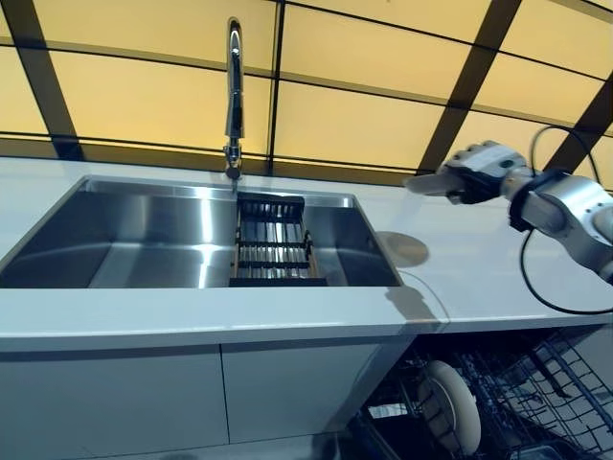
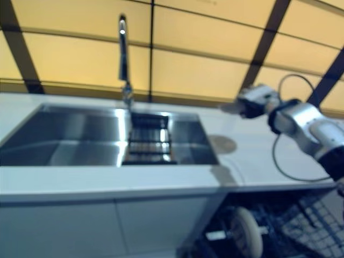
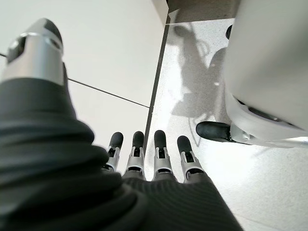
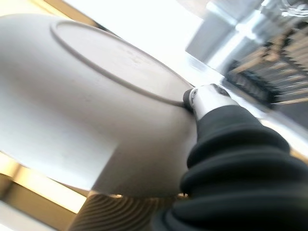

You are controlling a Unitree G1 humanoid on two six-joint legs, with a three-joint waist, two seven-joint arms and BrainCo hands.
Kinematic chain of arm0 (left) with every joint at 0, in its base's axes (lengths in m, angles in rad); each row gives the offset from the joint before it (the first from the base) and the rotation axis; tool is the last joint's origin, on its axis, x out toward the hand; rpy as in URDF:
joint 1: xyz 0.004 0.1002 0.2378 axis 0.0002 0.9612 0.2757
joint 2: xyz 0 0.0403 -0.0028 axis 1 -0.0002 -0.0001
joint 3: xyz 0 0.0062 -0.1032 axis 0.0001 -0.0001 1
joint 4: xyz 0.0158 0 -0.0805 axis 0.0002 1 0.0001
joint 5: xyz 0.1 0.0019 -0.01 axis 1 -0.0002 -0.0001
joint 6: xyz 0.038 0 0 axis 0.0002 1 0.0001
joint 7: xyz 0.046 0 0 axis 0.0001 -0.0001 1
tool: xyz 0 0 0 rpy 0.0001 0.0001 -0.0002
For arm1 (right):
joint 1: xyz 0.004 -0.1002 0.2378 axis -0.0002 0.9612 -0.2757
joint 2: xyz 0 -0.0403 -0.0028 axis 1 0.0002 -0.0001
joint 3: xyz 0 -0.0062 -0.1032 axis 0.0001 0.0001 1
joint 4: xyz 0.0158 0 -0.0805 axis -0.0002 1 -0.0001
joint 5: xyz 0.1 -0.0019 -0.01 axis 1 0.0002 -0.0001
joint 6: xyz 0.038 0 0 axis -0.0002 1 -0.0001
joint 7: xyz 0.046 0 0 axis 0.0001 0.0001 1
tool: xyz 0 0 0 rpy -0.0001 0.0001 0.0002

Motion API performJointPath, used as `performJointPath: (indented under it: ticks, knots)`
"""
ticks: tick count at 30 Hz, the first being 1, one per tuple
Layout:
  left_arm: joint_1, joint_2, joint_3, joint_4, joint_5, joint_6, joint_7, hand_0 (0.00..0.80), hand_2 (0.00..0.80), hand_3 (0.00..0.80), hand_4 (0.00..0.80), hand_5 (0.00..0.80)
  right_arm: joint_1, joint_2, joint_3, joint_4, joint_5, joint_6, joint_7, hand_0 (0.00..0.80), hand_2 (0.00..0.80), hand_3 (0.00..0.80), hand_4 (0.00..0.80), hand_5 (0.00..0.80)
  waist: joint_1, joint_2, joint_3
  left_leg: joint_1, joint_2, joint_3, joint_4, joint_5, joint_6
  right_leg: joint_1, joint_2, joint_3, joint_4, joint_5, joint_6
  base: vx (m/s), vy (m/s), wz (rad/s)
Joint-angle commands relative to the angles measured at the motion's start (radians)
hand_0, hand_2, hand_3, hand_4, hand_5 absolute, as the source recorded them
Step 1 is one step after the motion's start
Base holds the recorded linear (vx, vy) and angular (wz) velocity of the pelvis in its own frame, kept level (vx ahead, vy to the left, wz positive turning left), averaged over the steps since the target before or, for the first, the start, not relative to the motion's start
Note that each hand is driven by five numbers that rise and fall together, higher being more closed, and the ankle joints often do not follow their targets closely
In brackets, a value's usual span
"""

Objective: Take plates into dishwasher

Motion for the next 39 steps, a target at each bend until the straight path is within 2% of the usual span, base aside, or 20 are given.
performJointPath:
  ticks: [1,2,4,14,20,29,39]
  knots:
    - [-0.054,0.003,0.031,0.038,0.047,-0.018,-0.032,0.0,0.0,0.0,0.0,0.0,-0.02,-0.078,-0.108,0.072,0.1,0.064,-0.071,0.8,0.8,0.8,0.8,0.8,0.007,-0.013,0.007,0.029,-0.05,-0.018,0.0,-0.08,0.048,0.04,0.013,-0.034,0.002,0.005,0.075,0.016,0.004,-0.16]
    - [-0.052,0.0,0.028,0.037,0.049,-0.02,-0.035,0.0,0.0,0.0,0.0,0.0,0.041,-0.083,-0.173,0.076,0.141,0.081,-0.075,0.8,0.8,0.8,0.8,0.8,-0.003,-0.01,0.005,0.034,-0.05,-0.014,0.0,-0.082,0.048,0.042,0.014,-0.026,0.002,0.004,0.073,0.012,0.002,-0.17]
    - [-0.057,-0.004,0.027,0.041,0.048,-0.024,-0.041,0.0,0.0,0.0,0.0,0.0,0.158,-0.082,-0.282,0.085,0.16,0.074,-0.101,0.8,0.8,0.8,0.8,0.8,-0.021,-0.002,0.001,0.04,-0.049,-0.004,0.0,-0.084,0.049,0.042,0.017,-0.015,0.002,0.003,0.072,0.004,-0.003,-0.12]
    - [-0.045,-0.002,0.039,0.035,0.077,-0.031,-0.054,0.0,0.0,0.0,0.0,0.0,0.527,-0.109,-0.592,0.082,0.155,0.078,-0.127,0.8,0.8,0.8,0.8,0.8,-0.07,0.01,-0.008,0.046,-0.043,0.027,0.0,-0.085,0.049,0.031,0.027,0.015,0.002,0.006,0.069,-0.002,-0.007,-0.08]
    - [-0.043,-0.003,0.049,0.034,0.086,-0.03,-0.055,0.0,0.0,0.0,0.0,0.0,0.726,-0.094,-0.768,0.064,0.161,0.065,-0.123,0.8,0.8,0.8,0.8,0.8,-0.093,0.014,-0.006,0.044,-0.04,0.042,0.0,-0.083,0.049,0.019,0.032,0.031,0.002,0.011,0.068,-0.015,-0.015,-0.09]
    - [-0.047,-0.007,0.055,0.03,0.089,-0.032,-0.052,0.0,0.0,0.0,0.0,0.0,0.872,-0.043,-0.882,0.046,0.22,0.092,-0.073,0.8,0.8,0.8,0.8,0.8,-0.109,0.019,-0.002,0.044,-0.037,0.059,0.0,-0.081,0.05,0.013,0.035,0.039,0.002,0.017,0.068,-0.004,-0.004,-0.03]
    - [-0.053,-0.011,0.069,0.041,0.106,-0.028,-0.055,0.0,0.0,0.0,0.0,0.0,0.909,0.063,-0.891,0.019,0.309,0.142,-0.001,0.8,0.8,0.8,0.8,0.8,-0.116,0.023,0.001,0.047,-0.038,0.063,0.0,-0.08,0.051,0.009,0.038,0.042,0.002,0.022,0.066,0.0,-0.003,-0.02]
